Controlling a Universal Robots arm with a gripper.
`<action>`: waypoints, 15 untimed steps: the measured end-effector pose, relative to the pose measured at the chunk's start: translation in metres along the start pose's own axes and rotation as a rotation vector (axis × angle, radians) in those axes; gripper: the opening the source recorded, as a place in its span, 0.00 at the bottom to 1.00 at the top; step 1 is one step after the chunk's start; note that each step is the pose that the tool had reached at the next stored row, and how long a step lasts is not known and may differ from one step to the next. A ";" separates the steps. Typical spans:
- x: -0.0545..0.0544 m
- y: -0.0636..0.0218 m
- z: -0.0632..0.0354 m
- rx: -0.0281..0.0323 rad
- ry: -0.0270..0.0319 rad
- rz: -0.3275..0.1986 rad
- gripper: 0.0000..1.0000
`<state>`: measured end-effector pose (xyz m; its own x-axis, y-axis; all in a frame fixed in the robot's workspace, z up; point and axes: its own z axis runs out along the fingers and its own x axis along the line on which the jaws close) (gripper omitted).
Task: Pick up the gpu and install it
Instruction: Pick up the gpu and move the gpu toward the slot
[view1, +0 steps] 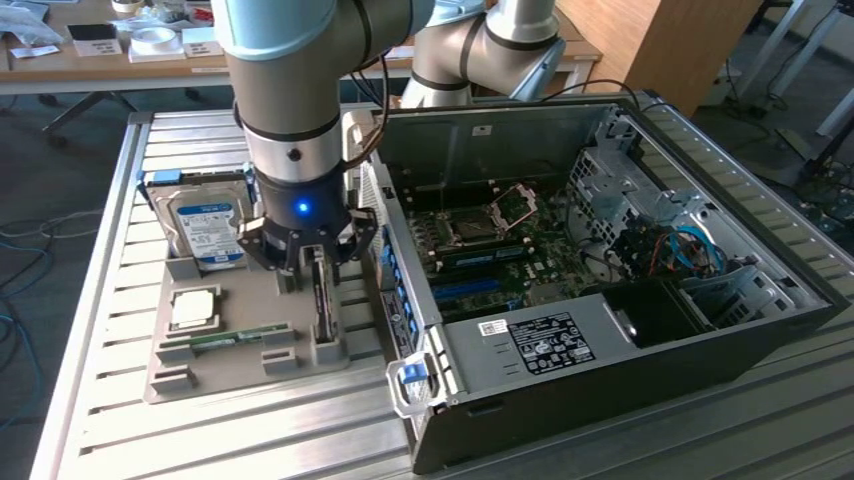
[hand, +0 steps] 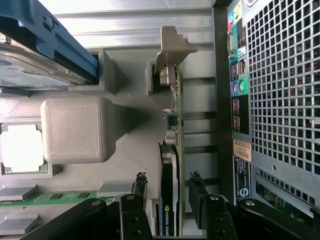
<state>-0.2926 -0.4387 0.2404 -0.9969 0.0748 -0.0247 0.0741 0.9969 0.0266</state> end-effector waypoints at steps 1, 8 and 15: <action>0.000 0.0000 0.0017 0.0000 0.0000 0.000 0.47; 0.000 -0.0003 0.0085 0.0004 0.0003 0.000 0.47; 0.000 -0.0002 0.0103 0.0006 0.0000 0.000 0.47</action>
<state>-0.2922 -0.4387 0.2301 -0.9969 0.0749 -0.0247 0.0742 0.9969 0.0260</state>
